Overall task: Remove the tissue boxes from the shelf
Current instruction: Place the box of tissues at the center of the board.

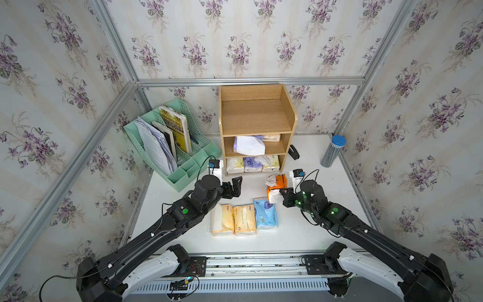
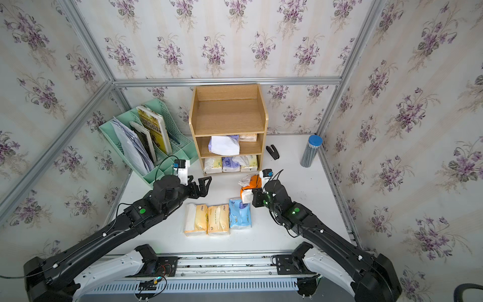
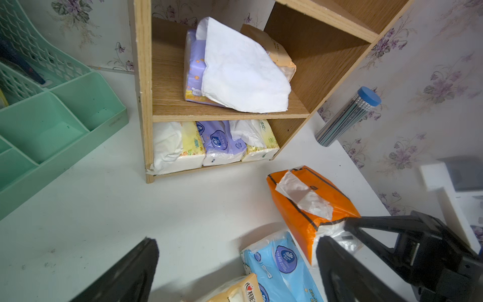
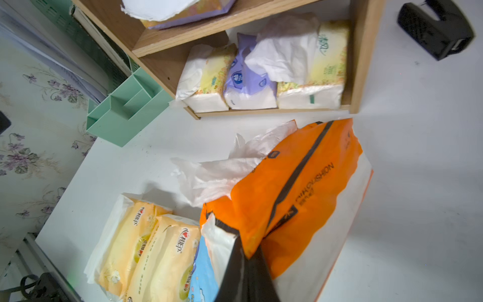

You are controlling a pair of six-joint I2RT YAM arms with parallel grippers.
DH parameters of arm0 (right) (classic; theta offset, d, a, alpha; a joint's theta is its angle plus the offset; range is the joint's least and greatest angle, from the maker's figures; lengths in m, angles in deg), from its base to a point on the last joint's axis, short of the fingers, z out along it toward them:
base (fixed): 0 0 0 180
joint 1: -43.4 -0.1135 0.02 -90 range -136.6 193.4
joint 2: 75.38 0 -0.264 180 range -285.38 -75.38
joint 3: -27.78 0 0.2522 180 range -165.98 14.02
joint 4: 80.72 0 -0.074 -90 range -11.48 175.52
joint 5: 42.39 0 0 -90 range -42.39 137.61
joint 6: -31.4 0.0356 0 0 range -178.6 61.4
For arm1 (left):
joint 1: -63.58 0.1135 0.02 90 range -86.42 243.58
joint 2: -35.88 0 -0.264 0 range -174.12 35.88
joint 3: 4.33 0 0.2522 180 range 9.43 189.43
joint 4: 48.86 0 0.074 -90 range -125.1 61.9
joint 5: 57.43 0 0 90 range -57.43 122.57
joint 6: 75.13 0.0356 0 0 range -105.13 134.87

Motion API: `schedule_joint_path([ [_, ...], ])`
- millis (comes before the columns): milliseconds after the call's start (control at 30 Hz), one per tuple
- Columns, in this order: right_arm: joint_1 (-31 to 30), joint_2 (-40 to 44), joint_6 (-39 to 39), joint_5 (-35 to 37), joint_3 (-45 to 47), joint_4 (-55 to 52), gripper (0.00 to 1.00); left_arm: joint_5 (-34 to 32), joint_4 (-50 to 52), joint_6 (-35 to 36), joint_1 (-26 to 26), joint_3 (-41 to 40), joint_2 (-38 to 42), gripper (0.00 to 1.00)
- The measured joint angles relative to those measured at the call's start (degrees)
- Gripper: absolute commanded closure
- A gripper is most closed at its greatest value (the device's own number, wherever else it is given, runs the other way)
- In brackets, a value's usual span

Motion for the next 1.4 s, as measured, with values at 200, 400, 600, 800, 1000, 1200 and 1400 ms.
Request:
schedule_joint_path([
  [200, 2.1, 7.2, 0.1, 0.3, 3.1, -4.0, 1.00, -0.8, 1.4, -0.3, 0.0, -0.5, 2.2, 0.01],
  [400, 2.1, 12.2, 5.7, 0.4, 9.2, -7.2, 1.00, -0.6, 1.8, -0.9, 0.0, -0.5, 1.7, 0.01],
  [600, 2.0, 22.6, 15.0, 2.8, 15.1, -11.6, 0.44, 0.5, 2.7, -0.9, 0.0, 0.0, 0.6, 0.01],
  [800, 1.9, 25.0, 22.1, 9.2, 11.4, -17.4, 0.16, 1.4, 2.7, -0.9, 0.0, 0.3, -0.3, 0.01],
  [1000, 2.6, 7.3, 18.2, 12.9, -0.9, -16.2, 0.08, 0.5, 2.7, -0.6, 0.2, 0.1, -0.1, 0.01],
  [1200, 11.3, -15.1, 10.0, 10.8, -8.6, -10.4, 0.10, 0.7, 3.6, -0.3, 4.2, -0.7, 0.9, 0.01],
  [1400, 12.4, -26.8, 5.0, 6.3, -10.5, -4.9, 0.20, 4.1, 4.4, -0.3, 8.6, -2.1, 0.9, 0.01],
])
